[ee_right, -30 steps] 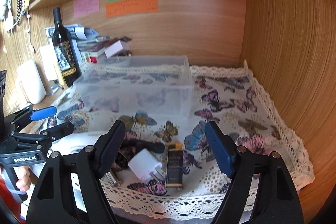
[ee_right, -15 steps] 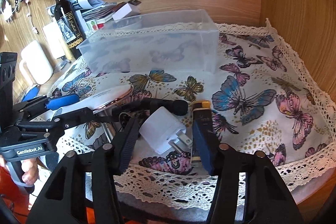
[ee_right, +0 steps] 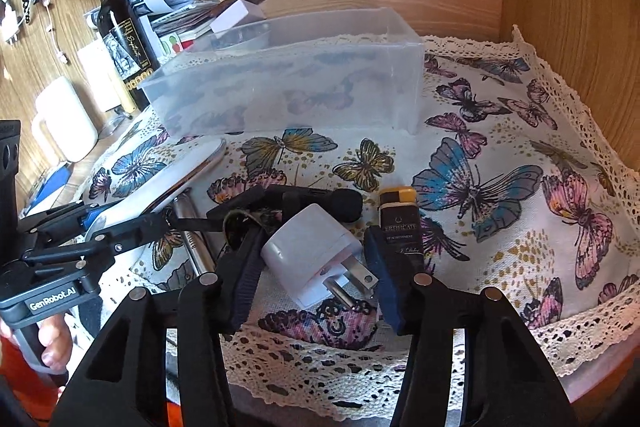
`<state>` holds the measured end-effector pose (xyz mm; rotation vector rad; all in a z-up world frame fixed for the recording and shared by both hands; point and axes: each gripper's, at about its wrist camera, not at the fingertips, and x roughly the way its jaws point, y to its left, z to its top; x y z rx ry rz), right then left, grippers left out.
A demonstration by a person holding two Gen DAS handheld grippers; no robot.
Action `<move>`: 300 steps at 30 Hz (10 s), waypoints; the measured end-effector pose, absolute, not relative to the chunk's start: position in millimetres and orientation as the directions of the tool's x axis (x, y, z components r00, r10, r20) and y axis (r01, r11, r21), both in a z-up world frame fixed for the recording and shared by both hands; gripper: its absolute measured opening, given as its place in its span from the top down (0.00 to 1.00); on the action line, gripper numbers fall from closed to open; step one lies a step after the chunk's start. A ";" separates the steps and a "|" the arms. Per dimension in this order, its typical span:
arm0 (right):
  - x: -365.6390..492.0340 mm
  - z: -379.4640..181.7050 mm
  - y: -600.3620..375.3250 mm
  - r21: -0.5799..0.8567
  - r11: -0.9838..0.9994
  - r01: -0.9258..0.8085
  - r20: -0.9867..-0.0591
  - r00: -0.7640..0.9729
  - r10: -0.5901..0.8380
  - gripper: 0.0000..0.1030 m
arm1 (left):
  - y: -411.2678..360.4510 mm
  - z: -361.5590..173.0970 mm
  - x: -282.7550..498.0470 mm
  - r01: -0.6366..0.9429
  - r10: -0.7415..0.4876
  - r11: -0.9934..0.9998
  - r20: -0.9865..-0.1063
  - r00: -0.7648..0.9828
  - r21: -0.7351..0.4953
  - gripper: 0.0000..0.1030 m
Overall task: Organize rigid objects
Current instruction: 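Grasp the white massager with the left tool while the right tool grasps the white plug adapter, then lift the massager with the left tool while the right tool lifts the plug toward the box, then lower the massager into the clear box and open the left tool while the right tool releases the plug there, then grasp the keys with the left tool while the right tool grasps the black-and-gold bottle, then carry the keys into the box with the left tool while the right tool drops the bottle in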
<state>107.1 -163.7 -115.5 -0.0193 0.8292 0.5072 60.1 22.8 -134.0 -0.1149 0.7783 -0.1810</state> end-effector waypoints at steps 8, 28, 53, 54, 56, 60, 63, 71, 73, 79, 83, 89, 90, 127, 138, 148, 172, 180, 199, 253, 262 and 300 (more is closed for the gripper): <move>108.3 -91.1 -171.5 0.172 0.884 -0.435 -0.653 0.621 0.433 0.84 | 22.1 -106.1 52.9 0.132 -0.201 0.979 -0.633 0.747 -0.155 0.62; 108.3 -117.5 -165.2 0.180 0.858 -0.481 -0.712 0.538 0.451 0.62 | 20.6 -39.0 82.4 0.147 -0.182 0.983 -0.515 0.837 -0.108 1.00; 109.8 -98.1 -175.3 0.176 0.867 -0.467 -0.653 0.603 0.458 0.63 | 69.6 -128.0 41.8 -0.029 -0.006 0.999 -0.703 0.712 -0.039 0.34; 110.0 -98.8 -174.1 0.179 0.865 -0.469 -0.655 0.599 0.460 0.63 | 68.9 -131.4 41.5 -0.014 -0.021 0.999 -0.703 0.711 -0.044 0.33; 109.6 -99.7 -172.1 0.179 0.864 -0.471 -0.659 0.595 0.461 0.63 | 62.9 -136.5 44.1 0.019 -0.045 0.999 -0.707 0.706 -0.045 0.35; 107.3 -99.3 -169.0 0.168 0.864 -0.475 -0.661 0.596 0.456 0.63 | 53.0 -143.0 48.9 0.067 -0.099 0.995 -0.706 0.701 -0.073 0.53; 107.5 -96.5 -169.5 0.167 0.864 -0.476 -0.656 0.600 0.458 0.63 | 46.0 -139.0 44.7 0.077 -0.097 0.995 -0.694 0.714 -0.060 0.58; 107.5 -92.3 -169.2 0.169 0.860 -0.482 -0.645 0.605 0.466 0.63 | 39.3 -103.8 34.3 0.093 -0.124 0.992 -0.612 0.781 -0.082 0.60; 106.9 -89.7 -169.2 0.169 0.858 -0.485 -0.638 0.610 0.470 0.63 | 38.6 -93.9 36.5 0.104 -0.139 0.990 -0.594 0.793 -0.093 0.60; 111.7 -75.8 -167.3 0.157 0.857 -0.491 -0.605 0.639 0.476 0.63 | 26.8 -69.1 54.7 0.138 -0.155 0.988 -0.543 0.825 -0.072 0.60; 118.2 -64.4 -166.0 0.148 0.857 -0.493 -0.576 0.662 0.480 0.63 | 19.1 -58.2 73.7 0.163 -0.184 0.983 -0.526 0.830 -0.086 0.60; 133.1 -43.1 -169.7 0.134 0.860 -0.492 -0.528 0.699 0.482 0.63 | 20.1 -41.1 99.4 0.169 -0.215 0.976 -0.519 0.828 -0.135 0.60; 136.0 -39.7 -170.6 0.134 0.862 -0.490 -0.523 0.704 0.481 0.63 | 20.7 -37.7 101.9 0.173 -0.223 0.974 -0.520 0.824 -0.144 0.60; 227.5 -51.1 -117.0 0.057 0.856 -0.513 -0.607 0.663 0.438 0.63 | 51.9 -12.3 184.3 0.135 -0.152 0.988 -0.553 0.820 -0.071 0.60; 248.3 -69.6 -109.4 0.066 0.861 -0.503 -0.659 0.627 0.417 0.63 | 47.2 -41.3 213.0 0.140 -0.143 0.989 -0.579 0.803 -0.050 0.60; 253.5 -78.6 -101.1 0.055 0.857 -0.512 -0.689 0.602 0.404 0.63 | 51.3 -68.0 229.7 0.114 -0.119 0.992 -0.638 0.761 -0.049 0.60; 183.4 -25.2 -143.3 0.010 0.878 -0.479 -0.560 0.725 0.402 0.32 | 54.6 -17.8 148.9 0.027 -0.020 1.000 -0.529 0.848 0.005 0.07; 149.4 -39.5 -170.6 0.024 0.900 -0.435 -0.578 0.729 0.367 0.30 | 58.7 -54.0 118.0 -0.002 0.014 1.000 -0.615 0.789 0.021 0.06; 124.2 -112.1 -184.9 0.055 0.912 -0.406 -0.739 0.598 0.310 0.30 | 55.9 -141.2 99.8 -0.126 0.067 0.992 -0.803 0.592 -0.010 0.06; 151.1 -28.9 -169.0 0.061 0.899 -0.433 -0.529 0.750 0.397 0.79 | 56.1 -13.9 97.2 -0.088 0.035 0.992 -0.488 0.872 -0.086 0.41; 171.7 -16.7 -145.3 0.054 0.869 -0.493 -0.491 0.744 0.452 0.79 | 62.0 19.2 127.9 -0.042 -0.002 0.995 -0.436 0.900 -0.092 0.41; 231.9 -74.1 -89.4 0.075 0.826 -0.558 -0.666 0.589 0.458 0.69 | 69.4 -60.7 206.1 -0.057 -0.005 0.996 -0.641 0.767 -0.075 0.38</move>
